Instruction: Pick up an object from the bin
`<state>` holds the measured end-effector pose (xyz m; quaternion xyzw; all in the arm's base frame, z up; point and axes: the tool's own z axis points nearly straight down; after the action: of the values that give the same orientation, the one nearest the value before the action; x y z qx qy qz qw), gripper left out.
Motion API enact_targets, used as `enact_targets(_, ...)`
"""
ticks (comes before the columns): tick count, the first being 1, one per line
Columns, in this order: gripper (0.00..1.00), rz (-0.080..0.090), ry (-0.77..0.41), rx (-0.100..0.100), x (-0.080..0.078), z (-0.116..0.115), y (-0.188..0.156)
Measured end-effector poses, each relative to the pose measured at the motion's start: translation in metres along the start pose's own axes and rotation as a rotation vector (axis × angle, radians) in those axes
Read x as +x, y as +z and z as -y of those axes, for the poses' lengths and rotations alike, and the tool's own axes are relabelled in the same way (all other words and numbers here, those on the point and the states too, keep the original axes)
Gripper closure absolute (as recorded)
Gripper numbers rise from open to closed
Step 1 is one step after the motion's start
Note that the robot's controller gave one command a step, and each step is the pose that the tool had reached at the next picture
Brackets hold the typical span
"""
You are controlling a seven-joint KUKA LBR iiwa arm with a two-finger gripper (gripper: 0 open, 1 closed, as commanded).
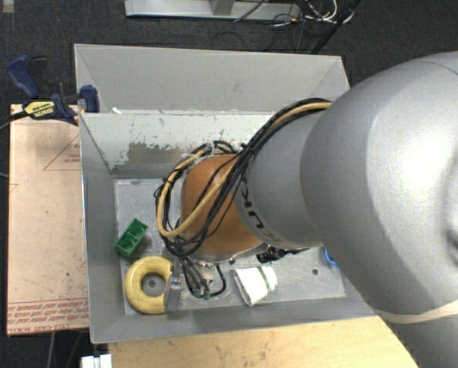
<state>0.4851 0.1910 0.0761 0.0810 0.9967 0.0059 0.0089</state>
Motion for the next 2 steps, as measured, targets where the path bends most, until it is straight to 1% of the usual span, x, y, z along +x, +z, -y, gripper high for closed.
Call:
enact_targets(1,1.0,-0.013,-0.021,0.008,0.001,0.003,-0.035)
enact_targets(2,1.0,-0.009,-0.053,0.005,-0.009,0.011,-0.094)
